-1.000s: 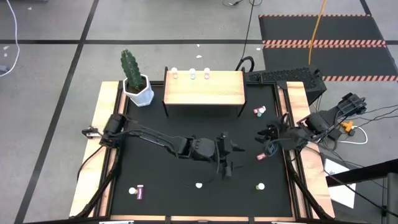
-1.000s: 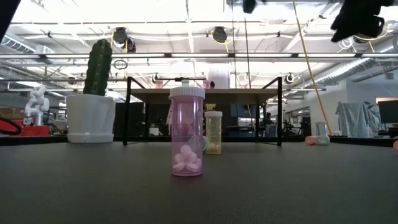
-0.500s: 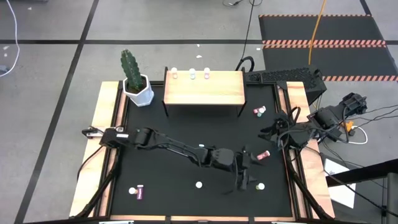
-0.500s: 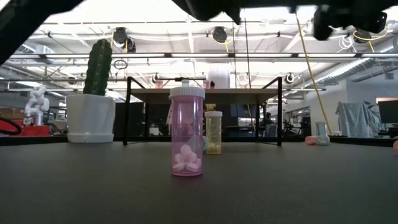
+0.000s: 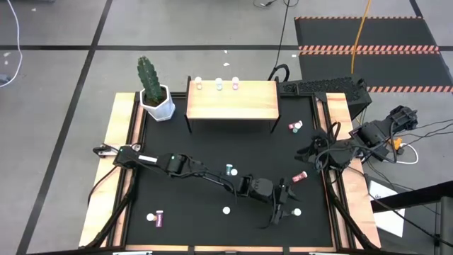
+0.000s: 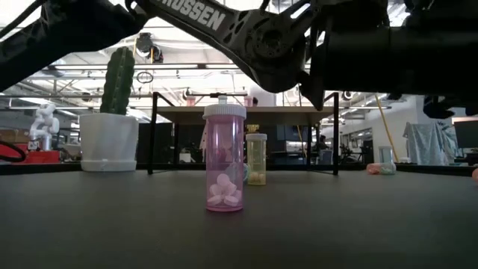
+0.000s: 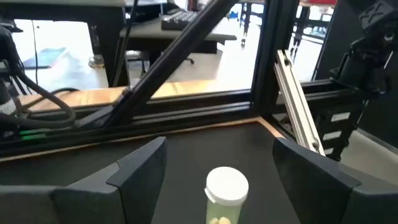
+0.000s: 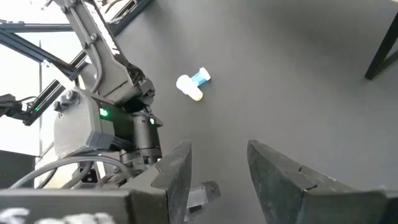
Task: Pick and place medicine bottles onto shelf by color
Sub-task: Put the bottom right yellow pill bottle on the shelf
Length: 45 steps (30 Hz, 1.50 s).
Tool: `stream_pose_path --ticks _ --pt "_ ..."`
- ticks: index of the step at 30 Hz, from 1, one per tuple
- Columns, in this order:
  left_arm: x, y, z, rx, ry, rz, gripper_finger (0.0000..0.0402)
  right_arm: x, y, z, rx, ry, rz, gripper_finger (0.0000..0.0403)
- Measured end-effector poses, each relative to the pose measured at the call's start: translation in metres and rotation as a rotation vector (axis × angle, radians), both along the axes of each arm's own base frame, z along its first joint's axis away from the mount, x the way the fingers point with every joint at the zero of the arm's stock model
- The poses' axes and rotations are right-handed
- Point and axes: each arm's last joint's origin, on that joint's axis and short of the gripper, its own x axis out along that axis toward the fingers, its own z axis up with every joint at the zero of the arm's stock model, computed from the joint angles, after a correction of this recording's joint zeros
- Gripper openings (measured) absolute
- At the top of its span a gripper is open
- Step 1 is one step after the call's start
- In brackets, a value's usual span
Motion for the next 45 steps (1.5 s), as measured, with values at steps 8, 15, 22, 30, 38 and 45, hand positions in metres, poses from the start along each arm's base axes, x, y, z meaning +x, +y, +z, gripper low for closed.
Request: stream_pose_path --ticks 8,15,22,30,38,45 --pt "-0.001 -0.001 -0.005 0.01 0.058 -0.031 0.0289 0.002 0.001 -0.001 0.0 0.011 -0.001 0.0151" --pt "-0.003 -0.004 -0.009 0.026 0.089 -0.059 0.0289 0.01 0.007 -0.006 0.023 0.055 -0.013 0.0151" --pt "-0.008 -0.019 -0.018 0.156 0.087 -0.117 0.0289 0.022 0.016 -0.014 0.058 0.135 -0.015 0.0151" --pt "-0.005 -0.013 -0.031 0.194 0.051 -0.033 0.0289 0.029 0.022 -0.019 0.094 0.194 0.025 0.0151" --pt "0.0 0.001 -0.025 0.16 0.0 -0.031 0.0289 0.029 0.022 -0.019 0.108 0.189 0.014 0.0151" --pt "-0.001 -0.003 -0.03 0.182 -0.034 -0.071 0.0289 0.029 0.023 -0.019 0.117 0.195 0.022 0.015"
